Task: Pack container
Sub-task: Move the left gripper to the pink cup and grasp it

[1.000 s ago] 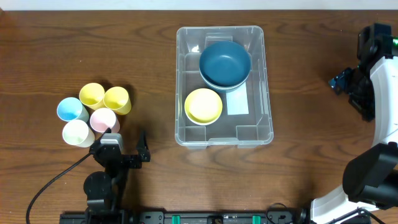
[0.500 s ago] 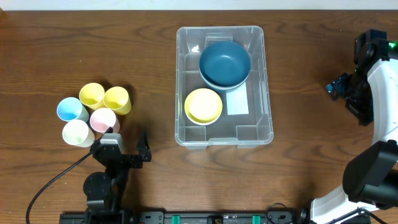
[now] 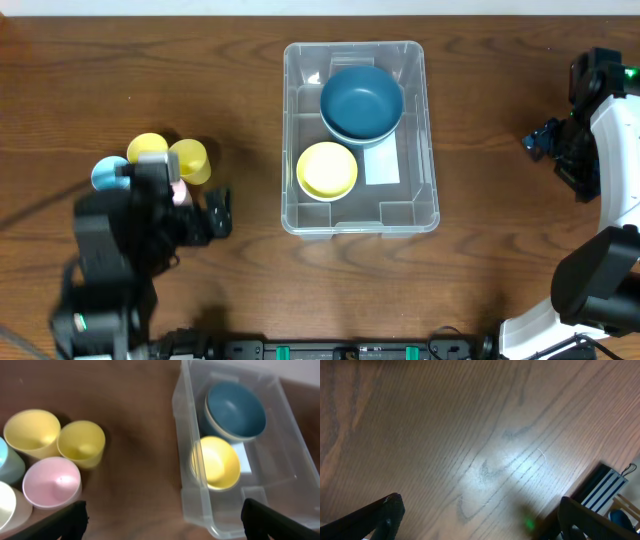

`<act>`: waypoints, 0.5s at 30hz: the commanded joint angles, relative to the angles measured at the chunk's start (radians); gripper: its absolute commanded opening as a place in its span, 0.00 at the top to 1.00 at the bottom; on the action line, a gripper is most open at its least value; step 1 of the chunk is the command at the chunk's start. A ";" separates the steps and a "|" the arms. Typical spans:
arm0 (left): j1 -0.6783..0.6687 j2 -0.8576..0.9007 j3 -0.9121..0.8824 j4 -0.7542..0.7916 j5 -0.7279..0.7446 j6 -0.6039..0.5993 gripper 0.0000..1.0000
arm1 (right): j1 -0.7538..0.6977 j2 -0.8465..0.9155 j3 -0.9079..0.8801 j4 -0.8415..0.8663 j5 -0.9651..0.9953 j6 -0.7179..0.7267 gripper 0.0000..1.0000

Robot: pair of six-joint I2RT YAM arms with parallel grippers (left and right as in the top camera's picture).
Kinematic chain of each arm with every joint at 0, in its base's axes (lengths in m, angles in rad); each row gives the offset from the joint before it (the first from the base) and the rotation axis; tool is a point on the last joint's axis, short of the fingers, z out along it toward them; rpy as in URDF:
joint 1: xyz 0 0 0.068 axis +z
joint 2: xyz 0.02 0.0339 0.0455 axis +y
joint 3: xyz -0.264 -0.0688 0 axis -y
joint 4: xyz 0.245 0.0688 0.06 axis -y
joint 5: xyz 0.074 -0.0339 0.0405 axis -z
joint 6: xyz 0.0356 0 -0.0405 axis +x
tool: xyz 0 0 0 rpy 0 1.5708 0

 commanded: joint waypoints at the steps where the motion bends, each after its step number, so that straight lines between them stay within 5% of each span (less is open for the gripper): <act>1: 0.009 0.153 0.151 -0.113 -0.044 -0.015 0.02 | -0.005 0.005 -0.002 0.000 0.011 0.013 0.01; 4: 0.039 0.269 0.229 -0.263 -0.175 -0.184 0.02 | -0.005 0.005 -0.002 0.000 0.011 0.013 0.01; 15: 0.085 0.620 0.235 -0.289 -0.232 -0.136 0.02 | -0.005 0.005 -0.002 0.000 0.011 0.013 0.01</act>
